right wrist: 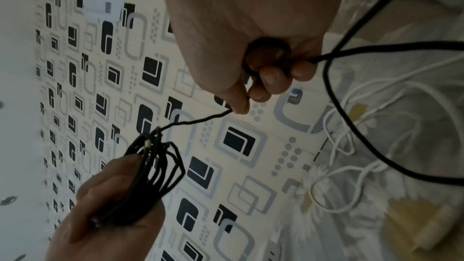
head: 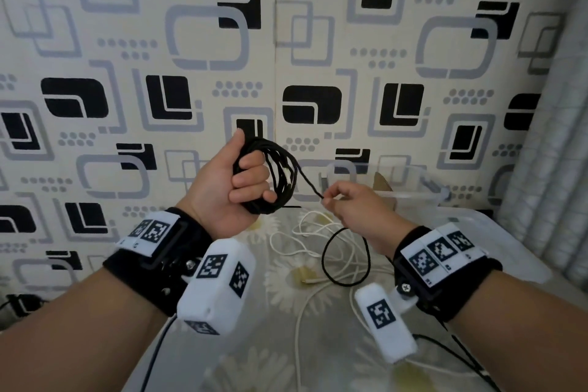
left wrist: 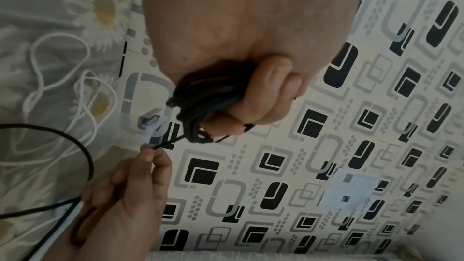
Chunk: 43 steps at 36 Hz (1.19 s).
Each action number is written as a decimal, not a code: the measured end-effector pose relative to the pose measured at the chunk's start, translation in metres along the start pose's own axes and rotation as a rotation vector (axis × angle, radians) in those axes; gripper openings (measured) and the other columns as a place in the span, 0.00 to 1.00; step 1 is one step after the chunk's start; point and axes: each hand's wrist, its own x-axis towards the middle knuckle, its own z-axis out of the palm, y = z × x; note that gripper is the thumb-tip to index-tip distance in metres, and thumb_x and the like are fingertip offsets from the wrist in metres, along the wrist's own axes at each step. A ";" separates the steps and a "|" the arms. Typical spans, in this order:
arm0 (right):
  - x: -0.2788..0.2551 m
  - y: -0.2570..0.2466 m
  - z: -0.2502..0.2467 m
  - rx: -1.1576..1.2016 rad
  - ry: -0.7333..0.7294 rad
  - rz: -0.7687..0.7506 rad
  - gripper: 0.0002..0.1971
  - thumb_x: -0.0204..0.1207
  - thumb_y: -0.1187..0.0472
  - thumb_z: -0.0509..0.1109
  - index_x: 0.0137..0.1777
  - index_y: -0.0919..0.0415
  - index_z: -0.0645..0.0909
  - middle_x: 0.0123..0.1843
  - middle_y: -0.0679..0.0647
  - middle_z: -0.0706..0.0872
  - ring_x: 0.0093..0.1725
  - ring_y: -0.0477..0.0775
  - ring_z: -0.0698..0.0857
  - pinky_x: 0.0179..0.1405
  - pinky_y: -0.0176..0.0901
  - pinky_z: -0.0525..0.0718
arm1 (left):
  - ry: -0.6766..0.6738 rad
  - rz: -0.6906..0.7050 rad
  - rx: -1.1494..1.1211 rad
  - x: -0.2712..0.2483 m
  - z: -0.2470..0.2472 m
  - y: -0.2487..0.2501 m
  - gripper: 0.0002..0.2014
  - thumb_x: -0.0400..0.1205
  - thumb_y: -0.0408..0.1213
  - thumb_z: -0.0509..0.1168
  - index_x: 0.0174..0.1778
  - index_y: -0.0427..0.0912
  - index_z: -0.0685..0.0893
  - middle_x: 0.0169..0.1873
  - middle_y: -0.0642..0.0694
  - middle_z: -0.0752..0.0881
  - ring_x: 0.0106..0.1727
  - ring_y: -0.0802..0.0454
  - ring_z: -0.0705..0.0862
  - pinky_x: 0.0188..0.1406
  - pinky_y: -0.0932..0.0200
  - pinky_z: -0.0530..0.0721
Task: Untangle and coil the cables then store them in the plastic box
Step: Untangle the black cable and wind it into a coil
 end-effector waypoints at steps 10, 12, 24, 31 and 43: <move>-0.016 -0.006 0.014 0.037 -0.287 -0.043 0.02 0.80 0.60 0.69 0.47 0.54 0.83 0.33 0.54 0.84 0.34 0.49 0.78 0.41 0.40 0.77 | 0.148 0.147 -0.177 0.006 -0.003 -0.001 0.27 0.84 0.65 0.49 0.25 0.50 0.66 0.13 0.55 0.63 0.11 0.58 0.61 0.26 0.67 0.76; -0.019 -0.004 0.012 0.049 -0.379 -0.061 0.07 0.80 0.61 0.69 0.56 0.51 0.83 0.37 0.53 0.87 0.33 0.47 0.77 0.40 0.38 0.77 | 0.196 0.200 -0.195 0.007 -0.005 0.003 0.25 0.84 0.63 0.52 0.26 0.51 0.64 0.14 0.55 0.62 0.12 0.58 0.61 0.27 0.67 0.75; -0.027 0.022 0.017 -0.069 -0.279 -0.171 0.05 0.82 0.59 0.67 0.50 0.54 0.85 0.32 0.43 0.77 0.27 0.38 0.70 0.29 0.30 0.71 | 0.397 0.515 -0.153 0.010 -0.016 0.012 0.15 0.88 0.42 0.56 0.34 0.45 0.68 0.26 0.51 0.71 0.24 0.54 0.70 0.44 0.59 0.76; -0.028 0.010 0.021 -0.048 -0.239 -0.291 0.03 0.79 0.59 0.71 0.44 0.51 0.84 0.39 0.61 0.83 0.38 0.51 0.78 0.44 0.41 0.77 | 0.552 0.544 0.404 0.016 -0.018 -0.005 0.11 0.89 0.42 0.56 0.41 0.45 0.71 0.25 0.52 0.78 0.29 0.52 0.77 0.40 0.57 0.76; -0.031 -0.001 0.023 -0.019 -0.074 -0.384 0.11 0.82 0.61 0.66 0.38 0.49 0.81 0.39 0.62 0.84 0.38 0.48 0.77 0.40 0.34 0.76 | 0.427 0.363 1.678 0.009 -0.030 -0.032 0.12 0.87 0.49 0.54 0.46 0.44 0.73 0.33 0.50 0.83 0.34 0.57 0.82 0.32 0.56 0.74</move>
